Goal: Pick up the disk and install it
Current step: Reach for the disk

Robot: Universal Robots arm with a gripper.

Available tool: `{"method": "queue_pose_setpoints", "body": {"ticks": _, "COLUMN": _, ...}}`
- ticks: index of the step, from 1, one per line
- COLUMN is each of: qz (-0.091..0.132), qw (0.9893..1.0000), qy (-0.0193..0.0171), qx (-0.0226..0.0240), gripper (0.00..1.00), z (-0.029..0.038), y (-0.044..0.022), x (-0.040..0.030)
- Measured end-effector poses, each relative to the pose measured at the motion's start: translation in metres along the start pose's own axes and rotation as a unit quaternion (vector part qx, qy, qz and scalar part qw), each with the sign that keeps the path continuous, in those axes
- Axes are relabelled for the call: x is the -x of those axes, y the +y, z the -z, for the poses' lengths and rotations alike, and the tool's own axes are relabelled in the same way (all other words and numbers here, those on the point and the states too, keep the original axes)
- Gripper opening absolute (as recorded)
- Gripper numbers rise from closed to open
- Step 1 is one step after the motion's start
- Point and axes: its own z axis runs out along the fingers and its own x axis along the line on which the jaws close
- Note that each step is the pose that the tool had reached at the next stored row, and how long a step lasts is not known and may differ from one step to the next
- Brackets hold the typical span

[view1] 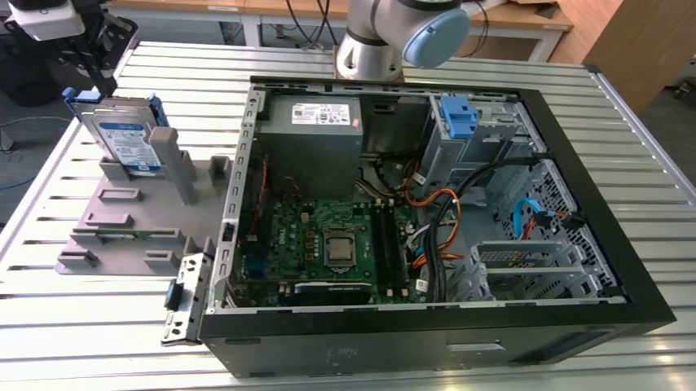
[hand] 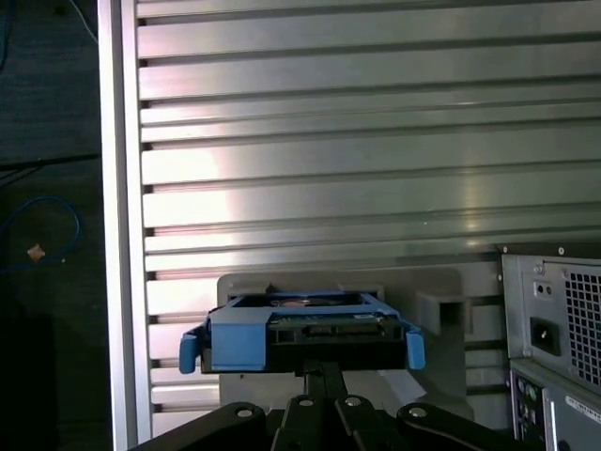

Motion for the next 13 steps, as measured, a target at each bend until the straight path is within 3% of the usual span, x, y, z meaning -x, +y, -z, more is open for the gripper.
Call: {"method": "queue_pose_setpoints", "body": {"ticks": 13, "qz": 0.0, "qw": 1.0, "qy": -0.0001, "qx": 0.0, "gripper": 0.11, "z": -0.0039, "y": -0.0001, "x": -0.0012}}
